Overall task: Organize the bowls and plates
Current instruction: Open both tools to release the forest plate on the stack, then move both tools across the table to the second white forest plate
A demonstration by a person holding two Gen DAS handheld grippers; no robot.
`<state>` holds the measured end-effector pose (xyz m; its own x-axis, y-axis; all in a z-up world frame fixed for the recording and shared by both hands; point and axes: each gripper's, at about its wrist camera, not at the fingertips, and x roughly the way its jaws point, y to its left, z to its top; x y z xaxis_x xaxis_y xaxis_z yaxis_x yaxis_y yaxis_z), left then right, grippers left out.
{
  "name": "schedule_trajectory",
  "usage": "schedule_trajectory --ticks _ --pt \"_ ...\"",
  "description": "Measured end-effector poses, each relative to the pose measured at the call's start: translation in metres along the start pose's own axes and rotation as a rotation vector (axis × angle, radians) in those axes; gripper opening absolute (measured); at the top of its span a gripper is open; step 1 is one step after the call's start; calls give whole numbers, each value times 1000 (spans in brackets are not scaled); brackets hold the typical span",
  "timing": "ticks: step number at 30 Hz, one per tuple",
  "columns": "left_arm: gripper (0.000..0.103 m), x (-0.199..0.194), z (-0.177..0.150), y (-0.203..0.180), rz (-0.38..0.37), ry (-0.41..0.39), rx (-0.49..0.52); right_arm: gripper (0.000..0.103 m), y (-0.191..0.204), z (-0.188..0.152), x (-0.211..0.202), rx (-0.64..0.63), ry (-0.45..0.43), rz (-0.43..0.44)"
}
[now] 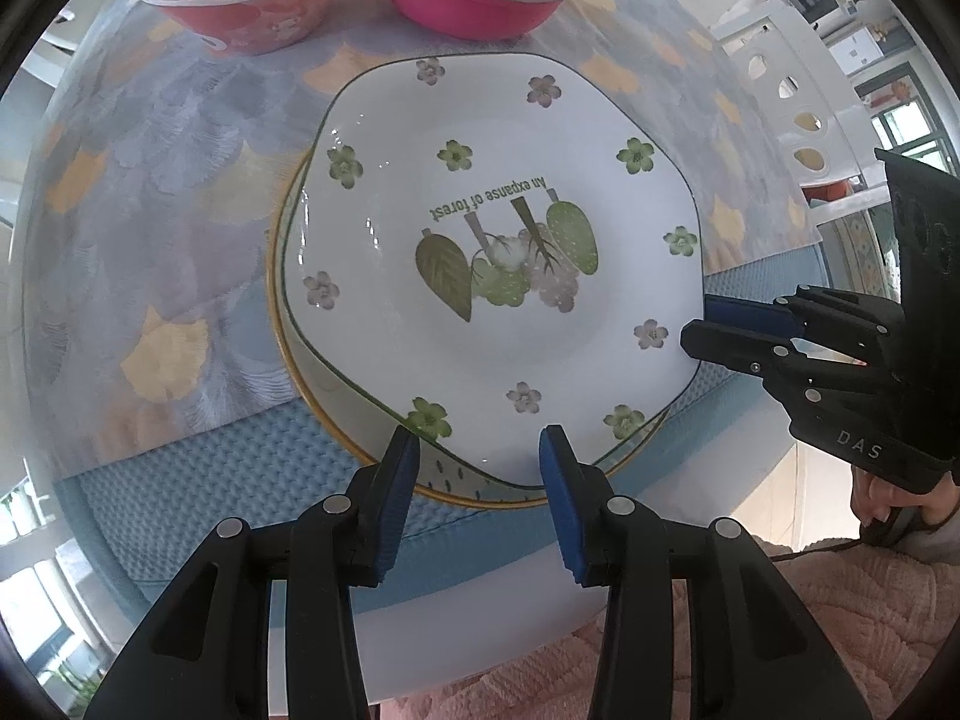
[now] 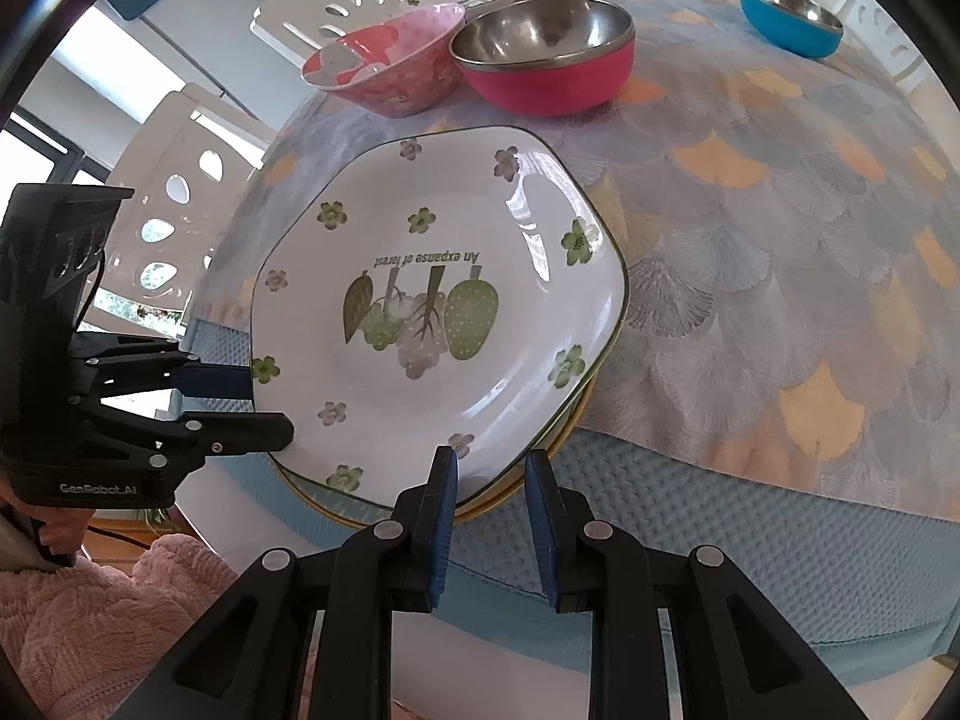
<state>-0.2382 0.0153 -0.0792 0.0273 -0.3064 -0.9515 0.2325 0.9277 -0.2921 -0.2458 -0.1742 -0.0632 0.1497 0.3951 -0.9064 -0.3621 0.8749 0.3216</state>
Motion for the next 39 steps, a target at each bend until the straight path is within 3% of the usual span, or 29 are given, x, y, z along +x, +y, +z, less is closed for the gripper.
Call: schedule_trajectory --ticks 11,23,34,39 --pt "39 -17 0 25 -19 5 -60 23 3 4 3 5 48 -26" --pt "40 -72 23 78 4 -72 -137 23 2 23 -23 -53 66 -97" --pt "40 -129 58 144 162 -183 -160 27 -64 55 -78 55 2 -188" --pt "40 -156 82 189 248 -241 -233 33 -88 79 -102 75 -37 -221"
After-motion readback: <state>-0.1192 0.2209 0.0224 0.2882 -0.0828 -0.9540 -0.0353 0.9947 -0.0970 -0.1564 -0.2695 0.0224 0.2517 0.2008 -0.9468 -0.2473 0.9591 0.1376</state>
